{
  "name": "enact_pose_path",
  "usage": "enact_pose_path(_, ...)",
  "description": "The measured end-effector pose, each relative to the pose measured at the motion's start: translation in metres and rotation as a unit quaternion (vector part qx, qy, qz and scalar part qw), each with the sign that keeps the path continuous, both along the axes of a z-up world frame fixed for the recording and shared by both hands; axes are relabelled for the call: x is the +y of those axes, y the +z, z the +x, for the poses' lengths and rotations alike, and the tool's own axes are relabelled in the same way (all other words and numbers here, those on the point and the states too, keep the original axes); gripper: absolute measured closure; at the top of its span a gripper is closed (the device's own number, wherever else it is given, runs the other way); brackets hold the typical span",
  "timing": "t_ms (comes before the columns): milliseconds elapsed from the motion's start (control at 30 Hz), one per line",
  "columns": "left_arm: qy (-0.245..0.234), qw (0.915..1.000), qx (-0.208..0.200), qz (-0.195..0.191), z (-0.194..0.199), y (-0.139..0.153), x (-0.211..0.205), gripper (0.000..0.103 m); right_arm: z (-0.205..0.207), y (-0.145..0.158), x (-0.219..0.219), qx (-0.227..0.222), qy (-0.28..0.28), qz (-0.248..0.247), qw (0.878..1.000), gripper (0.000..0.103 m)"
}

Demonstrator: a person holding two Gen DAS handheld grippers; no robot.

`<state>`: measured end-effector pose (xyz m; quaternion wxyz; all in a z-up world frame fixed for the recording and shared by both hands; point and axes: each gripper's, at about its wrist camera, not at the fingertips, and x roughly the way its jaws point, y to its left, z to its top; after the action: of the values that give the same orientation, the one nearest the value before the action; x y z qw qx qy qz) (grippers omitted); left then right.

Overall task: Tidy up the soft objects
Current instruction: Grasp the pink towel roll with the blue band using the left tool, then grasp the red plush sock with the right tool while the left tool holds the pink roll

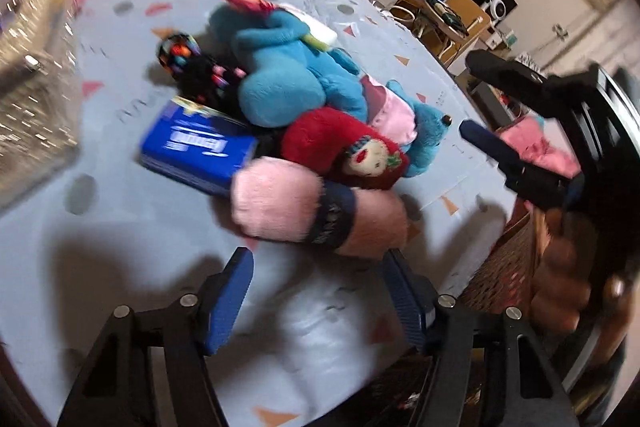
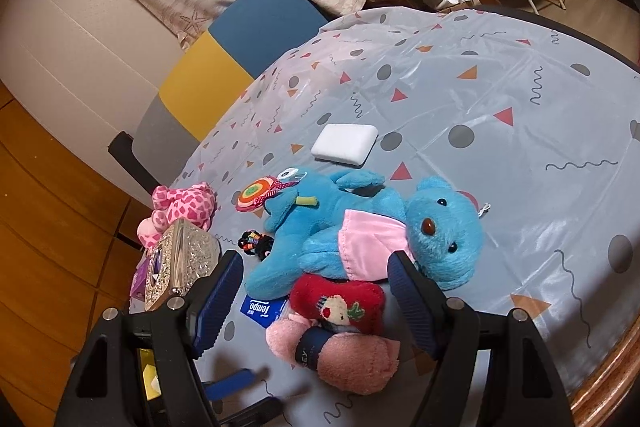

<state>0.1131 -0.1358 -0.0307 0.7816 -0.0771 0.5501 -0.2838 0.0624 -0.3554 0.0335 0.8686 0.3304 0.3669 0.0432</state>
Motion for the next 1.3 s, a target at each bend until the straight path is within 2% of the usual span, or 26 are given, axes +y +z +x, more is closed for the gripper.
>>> enact_pose_path(67,0.020,0.9995,0.022,-0.013,0.005,-0.003,-0.006,0.028,0.000,0.000,0.000,-0.001,0.001,0.003,1.000,0.027)
enact_pose_path(100,0.039,0.9986,0.034,-0.013,0.008,-0.006,-0.008,0.022,0.000,0.000,0.000,-0.002,0.002,0.004,1.000,0.027)
enact_pose_path(200,0.084,0.9950,0.055,-0.006,0.018,-0.009,-0.013,0.019,-0.001,-0.001,0.000,-0.005,0.003,0.009,1.000,0.027)
enact_pose_path(300,0.133,0.9896,0.054,0.010,0.027,-0.007,-0.015,0.013,-0.001,-0.001,0.000,-0.007,0.005,0.015,1.000,0.027)
enact_pose_path(333,0.137,0.9892,0.048,0.019,0.029,-0.007,-0.018,0.013,-0.001,-0.001,0.000,-0.007,0.006,0.016,1.000,0.027)
enact_pose_path(400,0.135,0.9889,0.031,0.053,0.034,-0.008,-0.026,0.014,-0.001,-0.001,0.000,-0.009,0.008,0.018,1.000,0.027)
enact_pose_path(500,0.093,0.9912,0.017,0.093,0.035,-0.017,-0.040,0.035,-0.001,-0.002,0.000,-0.008,0.010,0.020,1.000,0.027)
enact_pose_path(567,0.058,0.9938,-0.019,0.093,0.027,-0.015,-0.041,0.039,0.000,-0.003,0.000,-0.003,0.010,0.020,1.000,0.027)
enact_pose_path(633,0.031,0.9948,-0.034,0.091,0.020,-0.011,-0.036,0.043,0.000,-0.003,-0.001,-0.004,0.012,0.022,1.000,0.027)
enact_pose_path(767,0.008,0.9960,-0.033,0.082,0.009,-0.007,-0.002,0.043,0.001,-0.004,-0.001,0.001,0.012,0.022,1.000,0.027)
enact_pose_path(967,0.014,0.9958,-0.030,0.086,0.001,-0.006,0.060,0.042,0.003,-0.005,0.003,0.012,0.019,0.009,1.000,0.027)
enact_pose_path(1033,0.024,0.9948,-0.033,0.093,0.001,-0.007,0.074,0.038,0.006,-0.005,0.007,0.021,0.027,-0.003,0.999,0.027)
enact_pose_path(1133,0.052,0.9936,-0.028,0.096,0.002,-0.009,0.096,0.032,0.014,-0.004,0.021,0.045,0.053,-0.043,0.997,0.027)
enact_pose_path(1233,0.075,0.9941,-0.015,0.078,-0.001,-0.010,0.111,0.025,0.026,-0.006,0.043,0.079,0.091,-0.101,0.987,0.027)
enact_pose_path(1300,0.089,0.9939,-0.005,0.065,-0.005,-0.011,0.120,0.024,0.034,-0.010,0.055,0.108,0.101,-0.139,0.979,0.027)
